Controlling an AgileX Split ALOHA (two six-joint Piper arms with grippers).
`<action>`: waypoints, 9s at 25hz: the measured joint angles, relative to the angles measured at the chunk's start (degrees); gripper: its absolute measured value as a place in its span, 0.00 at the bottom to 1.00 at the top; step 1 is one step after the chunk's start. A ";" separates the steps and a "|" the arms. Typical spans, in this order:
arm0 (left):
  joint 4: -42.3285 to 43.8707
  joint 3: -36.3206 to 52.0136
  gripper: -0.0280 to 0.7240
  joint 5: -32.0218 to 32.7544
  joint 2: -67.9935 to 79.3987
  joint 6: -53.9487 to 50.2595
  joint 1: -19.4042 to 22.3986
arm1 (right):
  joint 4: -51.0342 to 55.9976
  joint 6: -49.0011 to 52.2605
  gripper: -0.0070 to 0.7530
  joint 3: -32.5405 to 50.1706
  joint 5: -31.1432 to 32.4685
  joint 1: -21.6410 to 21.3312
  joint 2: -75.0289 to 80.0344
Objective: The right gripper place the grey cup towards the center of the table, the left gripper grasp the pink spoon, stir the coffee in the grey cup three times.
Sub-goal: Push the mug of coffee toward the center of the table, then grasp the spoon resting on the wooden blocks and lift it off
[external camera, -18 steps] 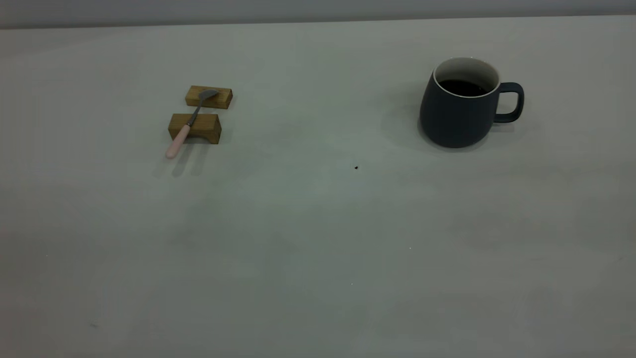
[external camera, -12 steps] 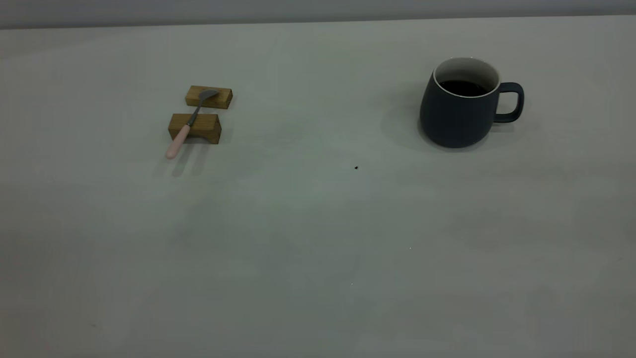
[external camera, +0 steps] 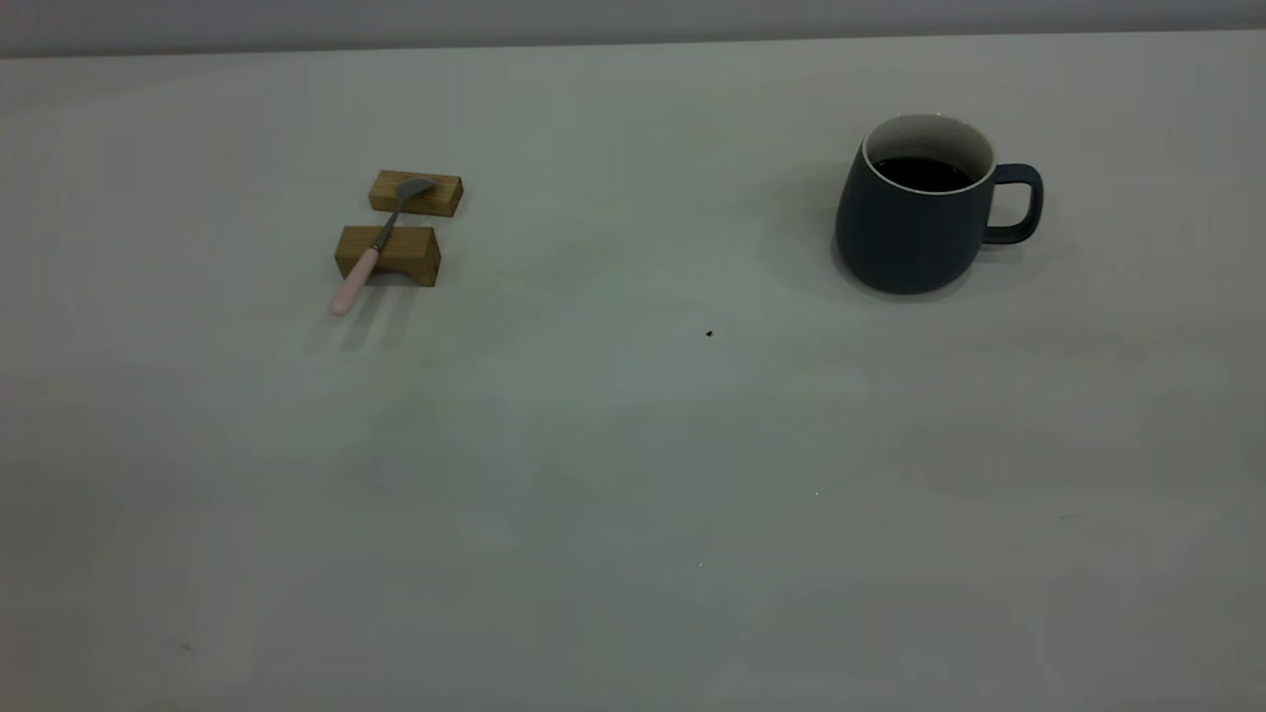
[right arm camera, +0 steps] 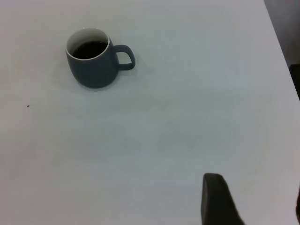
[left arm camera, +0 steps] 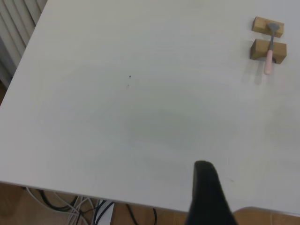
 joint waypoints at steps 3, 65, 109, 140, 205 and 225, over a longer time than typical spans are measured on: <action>0.00 0.00 0.76 0.00 0.00 0.00 0.00 | 0.00 0.00 0.59 0.00 0.00 0.00 0.00; 0.00 0.00 0.76 0.00 0.00 0.00 0.00 | 29.41 -101.51 0.59 -61.14 -21.71 -4.39 130.60; 0.00 0.00 0.76 0.00 -0.04 0.00 0.00 | 59.23 -127.40 0.59 -66.83 -33.72 9.89 144.11; 0.00 0.00 0.76 0.00 -0.04 0.00 0.00 | 47.88 -108.88 0.59 -69.07 -4.40 11.84 128.01; 0.00 0.00 0.76 0.01 -0.04 0.00 0.00 | 9.73 -10.78 0.59 0.03 0.30 1.30 0.11; 1.26 -0.22 0.76 -0.10 1.34 -0.05 0.00 | 9.77 -10.64 0.59 0.03 0.30 1.30 0.07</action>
